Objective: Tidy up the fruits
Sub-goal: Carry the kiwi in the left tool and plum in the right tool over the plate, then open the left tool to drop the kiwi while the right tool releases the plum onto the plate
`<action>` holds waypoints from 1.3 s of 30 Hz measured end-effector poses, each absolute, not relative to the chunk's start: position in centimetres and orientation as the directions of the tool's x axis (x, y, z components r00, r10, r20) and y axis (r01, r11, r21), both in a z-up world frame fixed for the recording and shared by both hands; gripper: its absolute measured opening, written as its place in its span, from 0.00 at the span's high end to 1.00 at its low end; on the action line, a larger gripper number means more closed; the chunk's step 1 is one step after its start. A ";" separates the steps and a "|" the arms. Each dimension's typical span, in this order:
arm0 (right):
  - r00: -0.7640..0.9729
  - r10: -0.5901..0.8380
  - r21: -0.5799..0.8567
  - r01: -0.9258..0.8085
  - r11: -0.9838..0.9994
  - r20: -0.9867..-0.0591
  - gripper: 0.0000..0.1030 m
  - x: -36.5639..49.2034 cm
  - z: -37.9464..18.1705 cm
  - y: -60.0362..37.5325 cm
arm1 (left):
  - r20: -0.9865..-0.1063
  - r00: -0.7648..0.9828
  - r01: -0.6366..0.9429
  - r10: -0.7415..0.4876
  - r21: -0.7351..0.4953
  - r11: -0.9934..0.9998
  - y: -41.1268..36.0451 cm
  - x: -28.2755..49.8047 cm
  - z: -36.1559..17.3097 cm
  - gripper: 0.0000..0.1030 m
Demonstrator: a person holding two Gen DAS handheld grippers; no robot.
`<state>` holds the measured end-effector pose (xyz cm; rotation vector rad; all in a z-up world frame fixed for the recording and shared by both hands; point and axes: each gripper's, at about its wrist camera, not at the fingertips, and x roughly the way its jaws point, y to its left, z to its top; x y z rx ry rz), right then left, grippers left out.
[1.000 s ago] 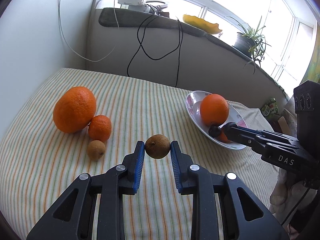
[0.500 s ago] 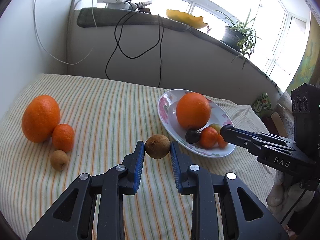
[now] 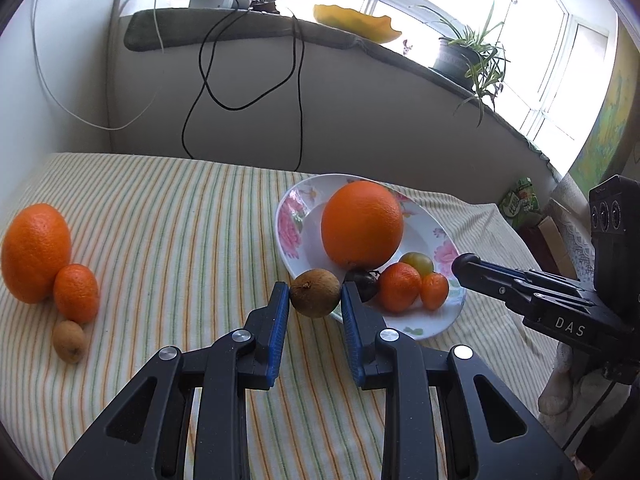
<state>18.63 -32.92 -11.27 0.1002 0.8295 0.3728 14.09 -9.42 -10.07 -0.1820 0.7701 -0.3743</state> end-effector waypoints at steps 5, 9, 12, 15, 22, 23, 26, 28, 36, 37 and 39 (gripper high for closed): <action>0.614 0.352 0.233 -0.268 0.935 -0.707 0.78 19.1 -11.7 -33.8 | -0.642 0.660 0.263 -0.389 -0.287 0.921 -9.8 14.5 -10.0 0.76; 0.616 0.351 0.237 -0.262 0.935 -0.705 0.78 19.3 -11.8 -34.3 | -0.644 0.656 0.275 -0.394 -0.283 0.919 -10.3 14.8 -10.0 0.76; 0.615 0.352 0.240 -0.260 0.935 -0.705 0.78 19.4 -11.8 -34.4 | -0.646 0.653 0.280 -0.396 -0.279 0.918 -10.6 15.0 -10.0 0.76; 0.610 0.357 0.246 -0.260 0.934 -0.707 0.78 19.6 -11.9 -34.4 | -0.645 0.654 0.282 -0.394 -0.275 0.919 -10.8 15.1 -9.9 0.76; 0.609 0.362 0.252 -0.262 0.932 -0.705 0.78 19.8 -12.1 -34.3 | -0.645 0.660 0.280 -0.384 -0.263 0.923 -10.9 15.2 -9.8 0.76; 0.609 0.363 0.253 -0.262 0.931 -0.705 0.78 19.8 -12.1 -34.3 | -0.645 0.661 0.281 -0.384 -0.262 0.923 -10.9 15.2 -9.8 0.76; 0.610 0.363 0.253 -0.262 0.931 -0.704 0.78 19.8 -12.1 -34.3 | -0.644 0.661 0.286 -0.386 -0.259 0.922 -11.0 15.2 -9.7 0.76; 0.611 0.362 0.250 -0.263 0.932 -0.704 0.78 19.9 -12.1 -34.3 | -0.643 0.662 0.286 -0.385 -0.258 0.923 -11.1 15.1 -9.7 0.76; 0.620 0.346 0.228 -0.264 0.937 -0.704 0.69 19.7 -12.0 -34.0 | -0.642 0.665 0.271 -0.383 -0.270 0.924 -10.7 15.1 -9.6 0.61; 0.626 0.342 0.225 -0.261 0.939 -0.701 0.55 19.7 -12.0 -34.0 | -0.642 0.666 0.270 -0.380 -0.267 0.925 -10.7 15.1 -9.6 0.60; 0.643 0.332 0.216 -0.256 0.942 -0.690 0.43 19.4 -11.8 -34.2 | -0.643 0.667 0.266 -0.377 -0.267 0.926 -10.6 15.0 -9.6 0.57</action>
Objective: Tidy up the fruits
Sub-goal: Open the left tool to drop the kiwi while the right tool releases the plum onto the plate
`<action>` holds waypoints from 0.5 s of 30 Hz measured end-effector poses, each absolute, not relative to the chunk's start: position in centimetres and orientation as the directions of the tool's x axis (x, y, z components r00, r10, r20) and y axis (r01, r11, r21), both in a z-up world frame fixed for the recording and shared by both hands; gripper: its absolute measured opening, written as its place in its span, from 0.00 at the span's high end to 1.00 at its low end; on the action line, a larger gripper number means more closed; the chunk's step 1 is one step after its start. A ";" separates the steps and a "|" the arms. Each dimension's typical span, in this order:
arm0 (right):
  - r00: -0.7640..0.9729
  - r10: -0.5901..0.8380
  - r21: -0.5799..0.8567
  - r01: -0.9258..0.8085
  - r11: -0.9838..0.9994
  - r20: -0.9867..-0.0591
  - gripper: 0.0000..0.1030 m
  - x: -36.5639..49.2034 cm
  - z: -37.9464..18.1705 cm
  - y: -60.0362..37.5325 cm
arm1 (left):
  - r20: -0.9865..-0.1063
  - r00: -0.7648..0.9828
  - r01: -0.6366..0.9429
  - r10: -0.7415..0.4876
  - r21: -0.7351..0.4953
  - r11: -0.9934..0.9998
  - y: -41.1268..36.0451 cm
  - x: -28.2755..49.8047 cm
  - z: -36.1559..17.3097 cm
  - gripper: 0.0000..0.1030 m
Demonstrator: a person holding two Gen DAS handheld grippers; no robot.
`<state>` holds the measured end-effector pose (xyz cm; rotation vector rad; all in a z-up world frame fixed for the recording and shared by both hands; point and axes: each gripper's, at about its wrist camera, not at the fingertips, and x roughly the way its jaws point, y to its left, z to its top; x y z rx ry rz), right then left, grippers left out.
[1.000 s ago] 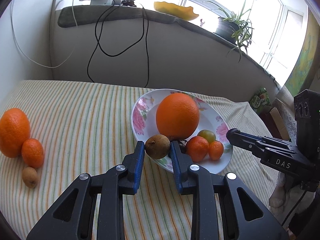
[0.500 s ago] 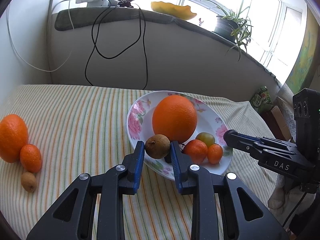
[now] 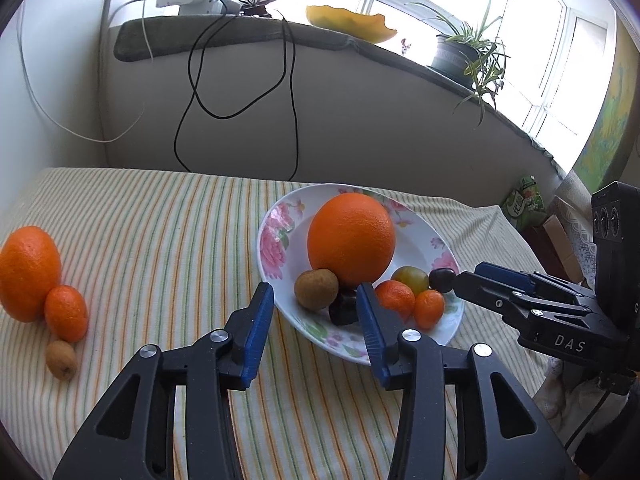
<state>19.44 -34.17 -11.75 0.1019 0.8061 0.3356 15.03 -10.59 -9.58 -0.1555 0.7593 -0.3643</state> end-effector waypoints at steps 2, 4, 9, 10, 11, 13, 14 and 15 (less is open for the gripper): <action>0.645 0.334 0.214 -0.260 0.942 -0.687 0.42 19.4 -11.6 -34.2 | -0.643 0.667 0.263 -0.376 -0.269 0.927 -10.6 14.9 -9.6 0.56; 0.647 0.329 0.210 -0.257 0.943 -0.688 0.41 19.3 -11.5 -34.2 | -0.644 0.667 0.264 -0.376 -0.268 0.927 -10.5 14.8 -9.6 0.56; 0.649 0.328 0.218 -0.247 0.944 -0.686 0.37 19.2 -11.5 -34.4 | -0.643 0.668 0.263 -0.374 -0.266 0.927 -10.6 14.6 -9.6 0.56; 0.650 0.328 0.217 -0.247 0.944 -0.685 0.37 19.1 -11.5 -34.4 | -0.642 0.669 0.263 -0.374 -0.266 0.927 -10.6 14.5 -9.6 0.56; 0.652 0.327 0.217 -0.247 0.945 -0.684 0.37 19.1 -11.4 -34.4 | -0.642 0.670 0.262 -0.373 -0.266 0.928 -10.6 14.5 -9.5 0.56; 0.653 0.326 0.215 -0.246 0.945 -0.684 0.37 19.1 -11.4 -34.4 | -0.640 0.673 0.260 -0.372 -0.266 0.928 -10.5 14.3 -9.4 0.56; 0.653 0.325 0.215 -0.245 0.945 -0.684 0.37 19.0 -11.4 -34.3 | -0.638 0.674 0.259 -0.371 -0.266 0.928 -10.4 14.2 -9.3 0.55; 0.653 0.325 0.215 -0.245 0.945 -0.684 0.37 19.0 -11.3 -34.3 | -0.637 0.676 0.258 -0.370 -0.266 0.929 -10.4 14.2 -9.3 0.50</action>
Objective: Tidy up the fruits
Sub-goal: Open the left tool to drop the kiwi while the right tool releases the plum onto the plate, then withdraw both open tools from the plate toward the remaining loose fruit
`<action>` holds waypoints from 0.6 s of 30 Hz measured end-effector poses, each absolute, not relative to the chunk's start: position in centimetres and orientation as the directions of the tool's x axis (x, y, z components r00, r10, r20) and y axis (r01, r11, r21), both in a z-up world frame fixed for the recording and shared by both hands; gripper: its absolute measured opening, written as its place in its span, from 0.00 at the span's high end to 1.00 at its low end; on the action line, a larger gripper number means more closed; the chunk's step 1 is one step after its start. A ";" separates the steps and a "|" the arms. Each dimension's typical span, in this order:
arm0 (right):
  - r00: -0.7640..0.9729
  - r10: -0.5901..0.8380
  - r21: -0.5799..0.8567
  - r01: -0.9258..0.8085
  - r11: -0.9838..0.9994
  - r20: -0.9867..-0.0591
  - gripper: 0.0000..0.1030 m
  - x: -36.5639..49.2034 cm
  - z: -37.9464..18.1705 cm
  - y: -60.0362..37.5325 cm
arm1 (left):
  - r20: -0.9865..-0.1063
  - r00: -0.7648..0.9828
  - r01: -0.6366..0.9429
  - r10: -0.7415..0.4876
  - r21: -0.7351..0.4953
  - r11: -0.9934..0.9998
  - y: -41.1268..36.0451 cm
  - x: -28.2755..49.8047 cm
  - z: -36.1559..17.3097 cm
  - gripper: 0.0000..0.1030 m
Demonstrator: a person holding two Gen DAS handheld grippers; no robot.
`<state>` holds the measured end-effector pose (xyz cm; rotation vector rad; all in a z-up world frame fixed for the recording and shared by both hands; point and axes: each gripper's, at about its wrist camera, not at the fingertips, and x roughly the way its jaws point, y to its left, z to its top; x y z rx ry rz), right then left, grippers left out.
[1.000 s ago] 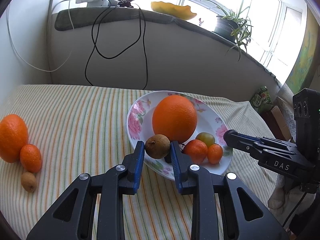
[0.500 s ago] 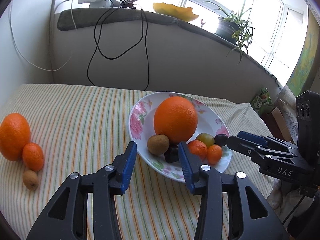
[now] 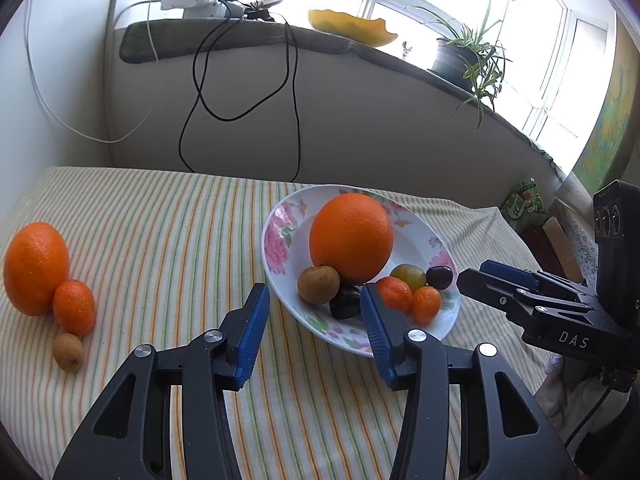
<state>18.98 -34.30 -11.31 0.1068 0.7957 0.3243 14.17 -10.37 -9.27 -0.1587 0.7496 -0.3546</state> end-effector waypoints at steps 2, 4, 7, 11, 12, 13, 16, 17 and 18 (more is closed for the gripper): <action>0.654 0.325 0.214 -0.246 0.945 -0.683 0.37 18.9 -11.2 -34.2 | -0.633 0.682 0.255 -0.366 -0.264 0.930 -10.3 14.0 -9.1 0.46; 0.653 0.326 0.216 -0.246 0.945 -0.683 0.36 18.9 -11.2 -34.2 | -0.630 0.687 0.254 -0.362 -0.259 0.932 -10.2 13.8 -8.9 0.45; 0.656 0.325 0.213 -0.248 0.945 -0.681 0.36 18.5 -11.0 -34.0 | -0.625 0.699 0.248 -0.348 -0.244 0.938 -10.2 13.4 -8.6 0.39; 0.657 0.326 0.208 -0.253 0.945 -0.679 0.36 18.1 -10.6 -33.6 | -0.622 0.709 0.241 -0.332 -0.228 0.943 -10.0 12.8 -8.2 0.39; 0.657 0.327 0.207 -0.256 0.944 -0.680 0.36 18.1 -10.5 -33.5 | -0.622 0.711 0.240 -0.329 -0.225 0.944 -9.9 12.8 -8.2 0.39; 0.657 0.328 0.206 -0.258 0.944 -0.679 0.35 18.0 -10.5 -33.3 | -0.621 0.713 0.239 -0.326 -0.222 0.945 -9.8 12.6 -8.1 0.39; 0.661 0.328 0.202 -0.263 0.944 -0.675 0.28 17.7 -10.2 -33.0 | -0.619 0.719 0.232 -0.317 -0.216 0.948 -9.5 12.3 -7.9 0.39; 0.663 0.331 0.202 -0.265 0.943 -0.672 0.25 17.6 -10.1 -32.8 | -0.618 0.720 0.231 -0.316 -0.217 0.949 -9.4 12.2 -7.9 0.39; 0.664 0.332 0.201 -0.268 0.942 -0.670 0.24 17.5 -10.0 -32.7 | -0.617 0.722 0.229 -0.314 -0.216 0.949 -9.2 12.1 -7.9 0.39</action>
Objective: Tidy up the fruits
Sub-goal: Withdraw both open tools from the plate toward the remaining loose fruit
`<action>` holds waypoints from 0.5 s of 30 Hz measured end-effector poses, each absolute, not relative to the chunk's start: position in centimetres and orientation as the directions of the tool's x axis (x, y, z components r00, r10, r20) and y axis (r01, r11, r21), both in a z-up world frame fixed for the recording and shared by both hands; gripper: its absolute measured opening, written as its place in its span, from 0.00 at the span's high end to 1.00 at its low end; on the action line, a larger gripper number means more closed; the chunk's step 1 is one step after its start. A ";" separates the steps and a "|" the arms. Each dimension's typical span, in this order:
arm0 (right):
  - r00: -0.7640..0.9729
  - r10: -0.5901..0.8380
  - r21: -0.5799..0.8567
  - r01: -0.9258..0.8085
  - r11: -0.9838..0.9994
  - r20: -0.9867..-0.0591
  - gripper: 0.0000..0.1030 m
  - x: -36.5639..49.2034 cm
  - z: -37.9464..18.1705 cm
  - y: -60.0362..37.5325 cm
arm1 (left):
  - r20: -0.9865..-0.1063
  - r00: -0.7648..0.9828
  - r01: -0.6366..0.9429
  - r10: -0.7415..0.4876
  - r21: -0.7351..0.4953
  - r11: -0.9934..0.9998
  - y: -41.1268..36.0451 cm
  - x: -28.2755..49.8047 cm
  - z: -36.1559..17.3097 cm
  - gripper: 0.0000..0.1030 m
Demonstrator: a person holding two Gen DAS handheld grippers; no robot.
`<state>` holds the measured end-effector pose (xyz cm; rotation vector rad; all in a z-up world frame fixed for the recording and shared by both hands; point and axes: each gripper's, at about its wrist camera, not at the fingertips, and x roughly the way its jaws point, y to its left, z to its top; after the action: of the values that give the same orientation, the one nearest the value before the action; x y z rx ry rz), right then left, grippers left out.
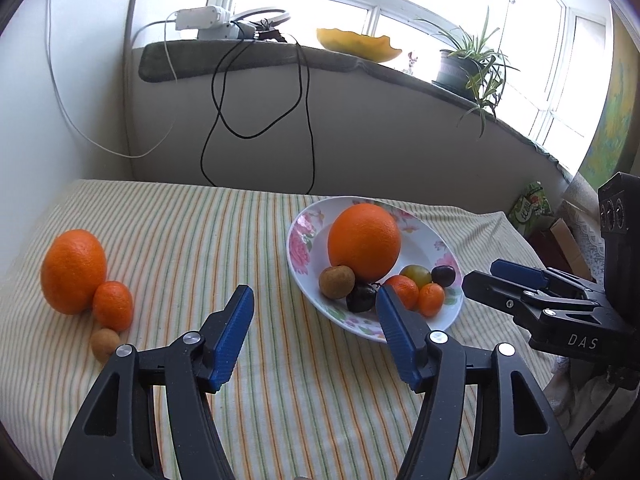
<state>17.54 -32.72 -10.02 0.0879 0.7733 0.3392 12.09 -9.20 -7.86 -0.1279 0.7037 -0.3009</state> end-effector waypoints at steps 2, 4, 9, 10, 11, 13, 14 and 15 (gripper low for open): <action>0.664 0.335 0.199 -0.274 0.941 -0.669 0.24 17.4 -9.9 -32.4 | -0.615 0.725 0.225 -0.309 -0.214 0.951 -8.9 11.9 -7.7 0.39; 0.660 0.342 0.197 -0.285 0.938 -0.669 0.24 17.3 -9.8 -31.9 | -0.612 0.730 0.221 -0.303 -0.209 0.953 -8.6 11.6 -7.6 0.39; 0.648 0.351 0.182 -0.314 0.932 -0.676 0.24 17.1 -9.7 -30.4 | -0.604 0.744 0.209 -0.286 -0.197 0.958 -7.8 11.0 -7.4 0.39; 0.648 0.349 0.174 -0.320 0.931 -0.677 0.24 17.0 -9.7 -30.0 | -0.604 0.745 0.205 -0.283 -0.197 0.959 -7.6 10.9 -7.4 0.39; 0.649 0.347 0.167 -0.324 0.931 -0.677 0.24 16.9 -9.7 -29.8 | -0.605 0.746 0.201 -0.280 -0.196 0.960 -7.4 10.9 -7.4 0.39; 0.649 0.348 0.160 -0.333 0.929 -0.677 0.24 16.8 -9.6 -29.4 | -0.604 0.749 0.192 -0.272 -0.194 0.962 -6.9 10.7 -7.4 0.39; 0.647 0.352 0.161 -0.336 0.928 -0.676 0.24 16.7 -9.6 -29.3 | -0.604 0.751 0.187 -0.267 -0.193 0.963 -6.6 10.5 -7.4 0.39; 0.645 0.356 0.163 -0.340 0.926 -0.676 0.24 16.8 -9.6 -29.1 | -0.605 0.752 0.180 -0.262 -0.193 0.965 -6.2 10.4 -7.5 0.39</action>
<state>16.77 -29.06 -9.59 0.0221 0.7744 0.3957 10.45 -6.23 -7.50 -0.1259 0.6788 -0.2416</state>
